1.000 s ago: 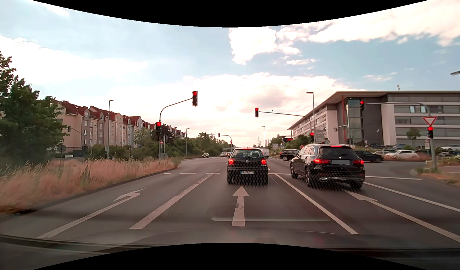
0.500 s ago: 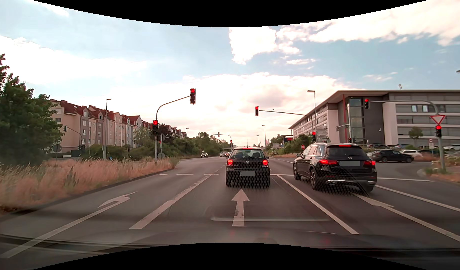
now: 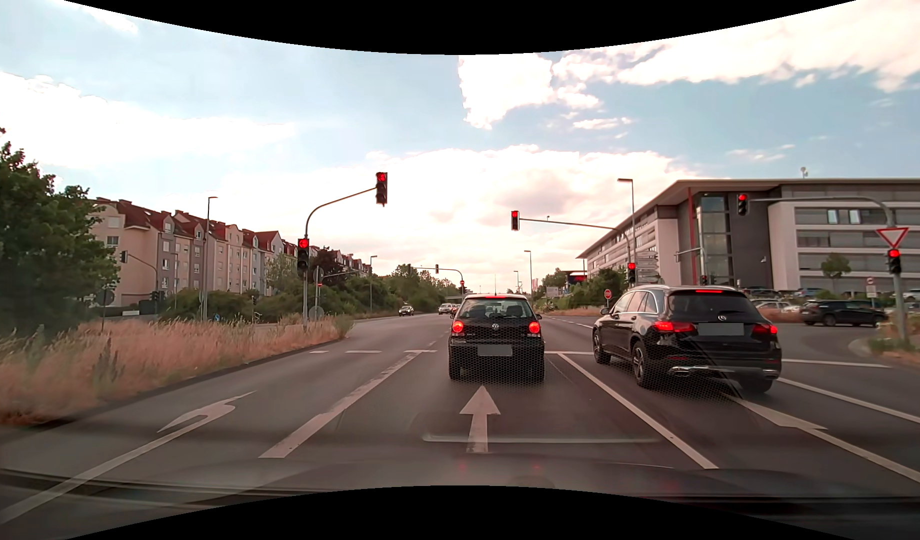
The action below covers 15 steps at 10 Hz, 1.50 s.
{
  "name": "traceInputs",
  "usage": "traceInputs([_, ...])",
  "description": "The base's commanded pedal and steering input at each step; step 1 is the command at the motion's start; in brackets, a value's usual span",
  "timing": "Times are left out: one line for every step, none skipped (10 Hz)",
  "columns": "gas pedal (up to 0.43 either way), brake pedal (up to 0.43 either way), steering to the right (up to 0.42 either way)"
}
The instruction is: Follow the waypoints while adhering to traffic rules and regulations
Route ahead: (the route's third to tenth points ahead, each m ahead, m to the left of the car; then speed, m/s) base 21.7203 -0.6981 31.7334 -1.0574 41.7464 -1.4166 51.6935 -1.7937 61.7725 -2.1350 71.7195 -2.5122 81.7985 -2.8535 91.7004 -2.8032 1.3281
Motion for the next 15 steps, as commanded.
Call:
traceInputs([0.0, 0.0, -0.003])
traceInputs([0.0, 0.0, -0.004])
traceInputs([0.0, 0.0, -0.003])
traceInputs([0.0, 0.0, -0.002])
traceInputs([0.0, 0.0, -0.002])
traceInputs([0.0, 0.0, -0.003])
traceInputs([0.0, 0.0, -0.002])
traceInputs([0.0, 0.0, -0.002])
traceInputs([0.0, 0.0, -0.003])
traceInputs([0.0, 0.0, -0.003])
traceInputs([0.0, 0.0, -0.003])
traceInputs([0.0, 0.012, -0.003])
traceInputs([0.0, 0.024, -0.003])
traceInputs([0.0, 0.055, -0.003])
traceInputs([0.0, 0.067, -0.003])
